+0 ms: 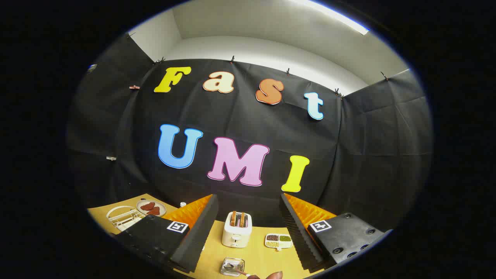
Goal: Take the plate from the dish rack, then take the spoon from the basket and place it into the plate.
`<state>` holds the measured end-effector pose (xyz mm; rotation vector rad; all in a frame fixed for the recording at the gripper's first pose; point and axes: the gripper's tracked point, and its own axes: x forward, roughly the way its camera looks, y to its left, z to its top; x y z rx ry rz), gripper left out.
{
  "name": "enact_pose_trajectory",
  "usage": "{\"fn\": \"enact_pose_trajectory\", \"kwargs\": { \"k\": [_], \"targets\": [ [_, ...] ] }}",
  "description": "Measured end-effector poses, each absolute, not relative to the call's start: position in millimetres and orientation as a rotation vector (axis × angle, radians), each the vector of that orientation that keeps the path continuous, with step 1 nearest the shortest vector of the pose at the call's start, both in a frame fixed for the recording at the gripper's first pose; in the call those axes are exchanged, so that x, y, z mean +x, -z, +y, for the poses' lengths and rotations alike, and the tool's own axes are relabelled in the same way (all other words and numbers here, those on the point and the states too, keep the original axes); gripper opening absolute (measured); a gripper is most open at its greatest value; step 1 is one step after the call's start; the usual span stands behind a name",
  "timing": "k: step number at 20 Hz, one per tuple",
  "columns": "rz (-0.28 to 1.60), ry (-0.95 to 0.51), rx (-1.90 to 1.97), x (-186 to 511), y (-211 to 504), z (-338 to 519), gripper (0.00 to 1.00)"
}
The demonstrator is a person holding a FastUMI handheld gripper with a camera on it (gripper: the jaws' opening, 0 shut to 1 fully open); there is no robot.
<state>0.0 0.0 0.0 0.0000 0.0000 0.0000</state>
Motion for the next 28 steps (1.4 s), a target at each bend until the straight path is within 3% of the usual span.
{"fn": "enact_pose_trajectory", "kwargs": {
  "k": [22, 28],
  "targets": [
    [0.056, -0.044, 0.022, -8, -3, 48, 0.97],
    [0.252, -0.193, 0.104, 8, 34, 118, 0.98]
  ]
}}
